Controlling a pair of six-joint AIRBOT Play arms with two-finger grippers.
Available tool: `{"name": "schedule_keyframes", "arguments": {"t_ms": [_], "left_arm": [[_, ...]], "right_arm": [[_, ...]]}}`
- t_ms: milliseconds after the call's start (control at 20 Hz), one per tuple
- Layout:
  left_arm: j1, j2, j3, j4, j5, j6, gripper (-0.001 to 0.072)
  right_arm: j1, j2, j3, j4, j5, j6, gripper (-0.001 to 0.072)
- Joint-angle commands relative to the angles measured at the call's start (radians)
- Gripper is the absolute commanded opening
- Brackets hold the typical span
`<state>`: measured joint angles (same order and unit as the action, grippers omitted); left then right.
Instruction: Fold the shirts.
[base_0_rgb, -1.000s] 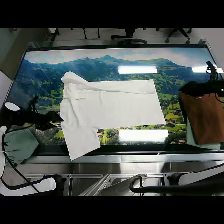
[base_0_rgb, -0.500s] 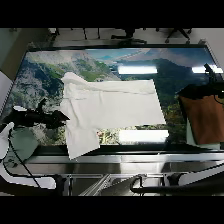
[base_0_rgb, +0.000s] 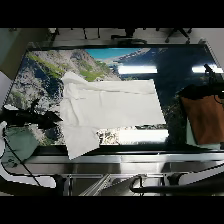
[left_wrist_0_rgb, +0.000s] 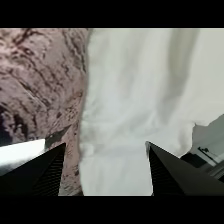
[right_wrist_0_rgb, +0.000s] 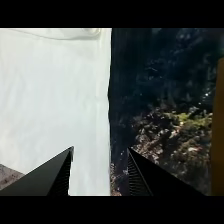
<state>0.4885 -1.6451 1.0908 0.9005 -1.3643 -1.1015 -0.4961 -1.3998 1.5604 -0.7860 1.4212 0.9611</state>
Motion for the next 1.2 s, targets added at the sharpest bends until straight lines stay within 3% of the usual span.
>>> {"name": "schedule_keyframes", "arguments": {"t_ms": [0, 350, 400, 550, 650, 1150], "left_arm": [[-0.008, 0.002, 0.004, -0.005, 0.084, 0.003, 0.0579], [-0.126, -0.120, 0.005, -0.014, 0.073, 0.005, 0.0579], [-0.140, -0.125, 0.005, -0.013, 0.071, 0.013, 0.0442], [-0.146, -0.125, 0.006, -0.010, 0.042, 0.014, 0.0409], [-0.130, -0.125, 0.007, -0.011, 0.000, 0.040, 0.0017], [-0.087, -0.068, 0.006, -0.010, 0.008, 0.047, 0.0017]], "right_arm": [[-0.001, -0.001, 0.000, 0.000, 0.002, 0.005, 0.0392], [-0.001, -0.001, 0.000, 0.000, 0.005, 0.005, 0.0391], [-0.001, -0.001, 0.000, 0.000, 0.016, 0.005, 0.0391], [-0.001, -0.001, -0.004, -0.010, 0.050, 0.006, 0.0391], [0.000, -0.001, -0.029, -0.047, 0.057, 0.016, 0.0392], [0.018, -0.046, -0.317, -0.089, -0.008, 0.004, 0.0393]]}}
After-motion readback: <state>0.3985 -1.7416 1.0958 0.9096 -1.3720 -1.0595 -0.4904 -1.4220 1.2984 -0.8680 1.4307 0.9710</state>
